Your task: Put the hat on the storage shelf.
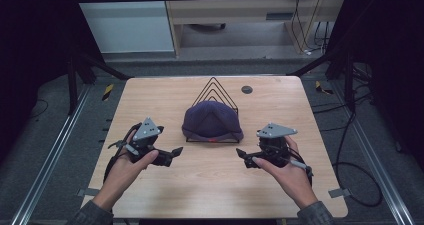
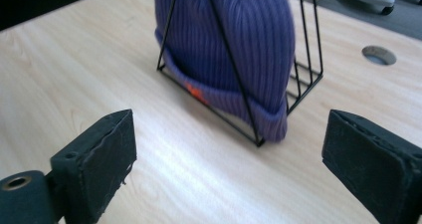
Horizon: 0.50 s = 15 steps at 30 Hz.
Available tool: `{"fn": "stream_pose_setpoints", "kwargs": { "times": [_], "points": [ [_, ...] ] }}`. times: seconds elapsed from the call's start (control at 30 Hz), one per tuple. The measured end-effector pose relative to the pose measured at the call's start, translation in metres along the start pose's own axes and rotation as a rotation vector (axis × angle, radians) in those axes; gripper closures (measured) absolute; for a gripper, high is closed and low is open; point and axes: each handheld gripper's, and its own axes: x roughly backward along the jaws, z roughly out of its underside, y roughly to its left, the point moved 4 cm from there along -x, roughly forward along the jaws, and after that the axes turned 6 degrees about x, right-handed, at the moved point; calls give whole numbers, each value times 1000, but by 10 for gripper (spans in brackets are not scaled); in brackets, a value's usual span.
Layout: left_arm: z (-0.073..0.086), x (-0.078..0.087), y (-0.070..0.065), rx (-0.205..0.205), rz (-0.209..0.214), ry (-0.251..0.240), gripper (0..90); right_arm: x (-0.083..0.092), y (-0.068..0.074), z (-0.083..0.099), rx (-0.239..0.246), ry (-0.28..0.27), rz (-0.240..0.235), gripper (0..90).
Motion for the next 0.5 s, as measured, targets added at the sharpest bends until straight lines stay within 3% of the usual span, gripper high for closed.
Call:
{"fn": "stream_pose_setpoints", "kwargs": {
  "times": [0.13, 0.23, 0.37, 0.5],
  "points": [
    [19, 2, 7, 23, -3, 18, 43, 1, 2, 22, 17, 38, 0, 67],
    [37, 3, 17, 26, -31, 55, 44, 4, -1, 37, 5, 59, -2, 68],
    [58, 5, 31, 38, -65, 98, 51, 6, -14, 60, -31, 92, 1, 79],
    [77, 10, 42, 15, -81, 122, 76, 6, -29, 79, -68, 153, 12, 145]
  ]
}}
